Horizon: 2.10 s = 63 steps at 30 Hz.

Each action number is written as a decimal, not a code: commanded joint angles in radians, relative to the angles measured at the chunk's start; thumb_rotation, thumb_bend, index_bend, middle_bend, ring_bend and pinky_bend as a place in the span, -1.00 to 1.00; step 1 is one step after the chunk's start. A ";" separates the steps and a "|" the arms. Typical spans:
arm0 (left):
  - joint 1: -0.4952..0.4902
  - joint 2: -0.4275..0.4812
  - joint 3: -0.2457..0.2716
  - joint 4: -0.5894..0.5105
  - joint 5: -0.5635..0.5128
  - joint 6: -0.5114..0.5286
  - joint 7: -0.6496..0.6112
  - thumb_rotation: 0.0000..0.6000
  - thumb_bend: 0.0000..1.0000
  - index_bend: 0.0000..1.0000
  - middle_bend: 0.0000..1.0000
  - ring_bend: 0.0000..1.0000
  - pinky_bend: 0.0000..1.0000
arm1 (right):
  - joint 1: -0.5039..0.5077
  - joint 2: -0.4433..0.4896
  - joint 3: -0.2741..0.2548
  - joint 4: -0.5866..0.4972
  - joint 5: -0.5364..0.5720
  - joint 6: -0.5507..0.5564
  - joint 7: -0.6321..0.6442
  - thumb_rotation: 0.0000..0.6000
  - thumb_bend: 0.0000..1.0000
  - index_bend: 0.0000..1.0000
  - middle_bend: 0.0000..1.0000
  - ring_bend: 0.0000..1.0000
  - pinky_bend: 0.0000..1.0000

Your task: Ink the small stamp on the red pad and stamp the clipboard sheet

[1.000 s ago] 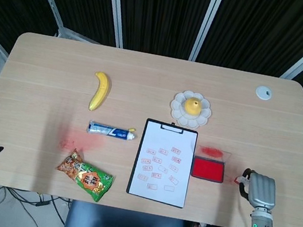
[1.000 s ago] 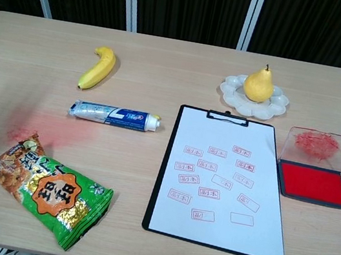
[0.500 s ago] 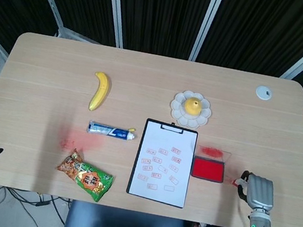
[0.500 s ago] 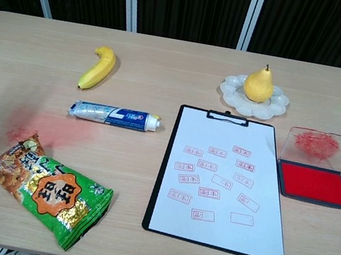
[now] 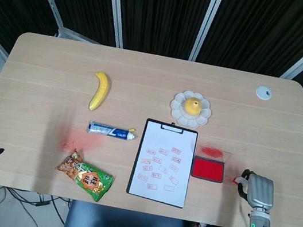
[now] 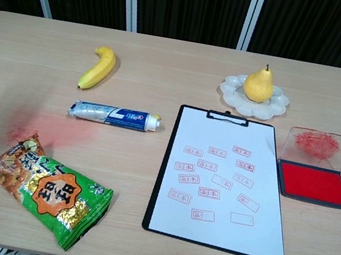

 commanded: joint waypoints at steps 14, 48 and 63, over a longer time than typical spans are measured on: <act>-0.001 -0.001 -0.002 -0.004 -0.007 -0.006 0.004 1.00 -0.96 -1.00 -1.00 -1.00 -1.00 | -0.004 -0.052 0.021 0.016 -0.007 -0.005 0.048 1.00 0.18 0.84 0.48 0.64 0.56; -0.002 0.006 -0.004 -0.015 -0.019 -0.016 0.002 1.00 -0.96 -1.00 -1.00 -1.00 -1.00 | -0.007 -0.044 0.031 0.010 0.044 -0.048 -0.039 1.00 0.00 0.49 0.18 0.37 0.56; -0.001 0.006 -0.006 -0.016 -0.022 -0.015 0.003 1.00 -0.96 -1.00 -1.00 -1.00 -1.00 | -0.006 -0.034 0.032 -0.006 0.062 -0.059 -0.067 1.00 0.00 0.22 0.01 0.22 0.56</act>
